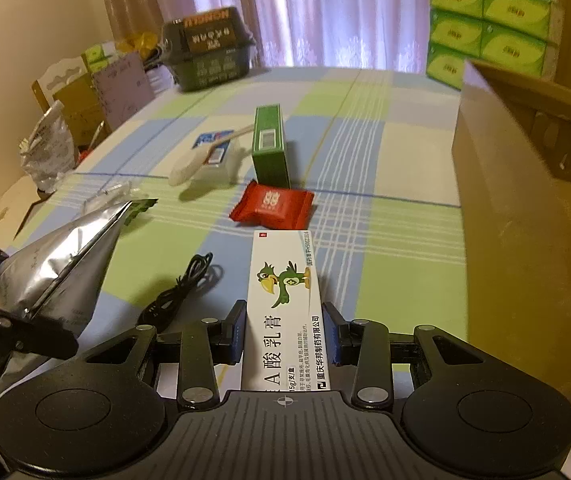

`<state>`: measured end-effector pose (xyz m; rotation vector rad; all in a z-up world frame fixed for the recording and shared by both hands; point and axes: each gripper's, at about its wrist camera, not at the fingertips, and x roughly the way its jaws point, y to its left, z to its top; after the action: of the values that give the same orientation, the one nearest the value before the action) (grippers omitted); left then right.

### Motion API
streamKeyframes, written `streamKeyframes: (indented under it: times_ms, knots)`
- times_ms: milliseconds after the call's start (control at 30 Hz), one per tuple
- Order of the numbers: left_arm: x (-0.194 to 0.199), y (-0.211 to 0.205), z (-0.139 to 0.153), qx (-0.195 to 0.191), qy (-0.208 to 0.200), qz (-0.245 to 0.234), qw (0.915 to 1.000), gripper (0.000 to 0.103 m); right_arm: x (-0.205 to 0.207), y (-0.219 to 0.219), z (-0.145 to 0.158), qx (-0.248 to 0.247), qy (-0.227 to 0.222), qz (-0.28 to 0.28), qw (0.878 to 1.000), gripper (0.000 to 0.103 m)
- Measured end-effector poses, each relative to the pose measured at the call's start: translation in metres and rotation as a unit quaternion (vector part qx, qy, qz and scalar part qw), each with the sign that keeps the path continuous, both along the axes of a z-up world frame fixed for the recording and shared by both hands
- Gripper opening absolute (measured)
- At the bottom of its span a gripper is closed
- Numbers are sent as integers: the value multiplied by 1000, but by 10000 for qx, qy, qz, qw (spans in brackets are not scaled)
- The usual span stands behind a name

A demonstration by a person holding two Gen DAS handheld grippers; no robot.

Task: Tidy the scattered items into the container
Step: 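Carry the foil bag and cream box over the cardboard box with both tools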

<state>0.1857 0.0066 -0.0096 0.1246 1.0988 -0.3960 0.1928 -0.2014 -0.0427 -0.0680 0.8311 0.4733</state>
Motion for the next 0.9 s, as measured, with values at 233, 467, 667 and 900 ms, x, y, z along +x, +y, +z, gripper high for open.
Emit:
streamKeyframes:
  times_ms: [233, 467, 667, 900]
  knots:
    - [-7, -15, 20, -2, -149, -147, 9998, 53, -20, -22, 23, 145, -170, -351, 9991, 41]
    - [-9, -35, 36, -16, -319, -287, 9991, 53, -35, -37, 49, 122, -408, -508, 9978, 41]
    - [-10, -63, 48, 15, -494, -476, 9976, 53, -46, -54, 72, 132, -633, -625, 9960, 41]
    - [-12, -93, 60, -99, -639, -684, 9956, 53, -49, -75, 92, 123, -786, -803, 9936, 41]
